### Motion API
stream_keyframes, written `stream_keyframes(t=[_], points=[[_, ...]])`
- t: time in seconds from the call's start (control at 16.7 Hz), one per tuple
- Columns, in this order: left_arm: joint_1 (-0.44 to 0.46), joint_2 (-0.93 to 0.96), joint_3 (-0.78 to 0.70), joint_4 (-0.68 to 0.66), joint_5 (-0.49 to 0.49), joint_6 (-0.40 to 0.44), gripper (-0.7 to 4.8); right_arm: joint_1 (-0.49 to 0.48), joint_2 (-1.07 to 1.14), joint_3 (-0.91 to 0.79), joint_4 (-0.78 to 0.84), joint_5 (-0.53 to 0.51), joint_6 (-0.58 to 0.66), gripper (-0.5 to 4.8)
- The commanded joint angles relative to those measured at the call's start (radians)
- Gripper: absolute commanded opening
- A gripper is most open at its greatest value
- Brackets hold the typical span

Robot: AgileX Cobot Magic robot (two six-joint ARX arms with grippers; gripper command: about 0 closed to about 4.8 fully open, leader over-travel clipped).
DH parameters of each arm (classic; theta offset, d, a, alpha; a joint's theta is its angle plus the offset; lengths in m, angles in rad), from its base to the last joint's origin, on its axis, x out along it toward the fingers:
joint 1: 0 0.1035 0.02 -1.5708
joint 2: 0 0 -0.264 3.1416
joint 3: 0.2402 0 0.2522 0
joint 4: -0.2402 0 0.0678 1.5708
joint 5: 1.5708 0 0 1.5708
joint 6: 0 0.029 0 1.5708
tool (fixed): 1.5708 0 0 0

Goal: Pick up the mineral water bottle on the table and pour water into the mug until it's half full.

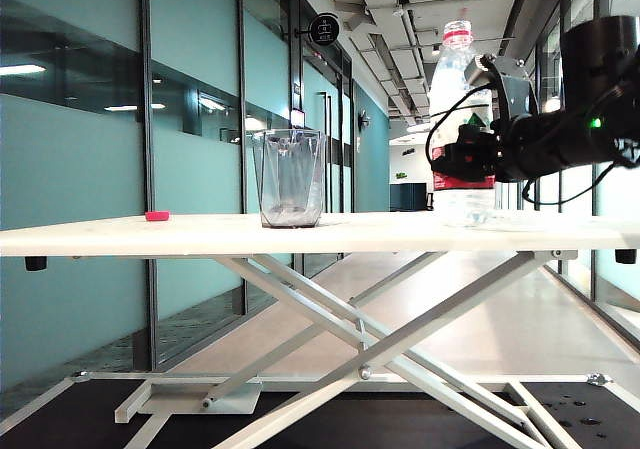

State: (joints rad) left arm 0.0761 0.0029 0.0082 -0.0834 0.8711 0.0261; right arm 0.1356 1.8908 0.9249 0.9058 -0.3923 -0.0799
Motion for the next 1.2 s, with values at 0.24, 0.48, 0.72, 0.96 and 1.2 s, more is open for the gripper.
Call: stream_keyframes(t=[0.24,0.48,0.72,0.96,1.2], points=[[0.000,0.001,0.002,0.002,0.005,0.005,-0.05,0.092,-0.170,0.049,-0.371,0.169,-0.322,1.26],[0.000,0.001,0.002,0.002,0.005,0.027,-0.05,0.153,-0.220,0.134,-0.602,0.362,-0.473,1.26],[0.000,0.001,0.002,0.001,0.000,0.055,-0.05,0.211,-0.224,0.214,-0.724,0.518,-0.598,1.26],[0.001,0.001,0.002,0.002,-0.073,0.057,-0.05,0.261,-0.224,0.242,-0.730,0.646,-0.734,1.26],[0.001,0.001,0.002,0.002,-0.090,0.078,-0.05,0.268,-0.224,0.241,-0.750,0.688,-0.864,1.26]])
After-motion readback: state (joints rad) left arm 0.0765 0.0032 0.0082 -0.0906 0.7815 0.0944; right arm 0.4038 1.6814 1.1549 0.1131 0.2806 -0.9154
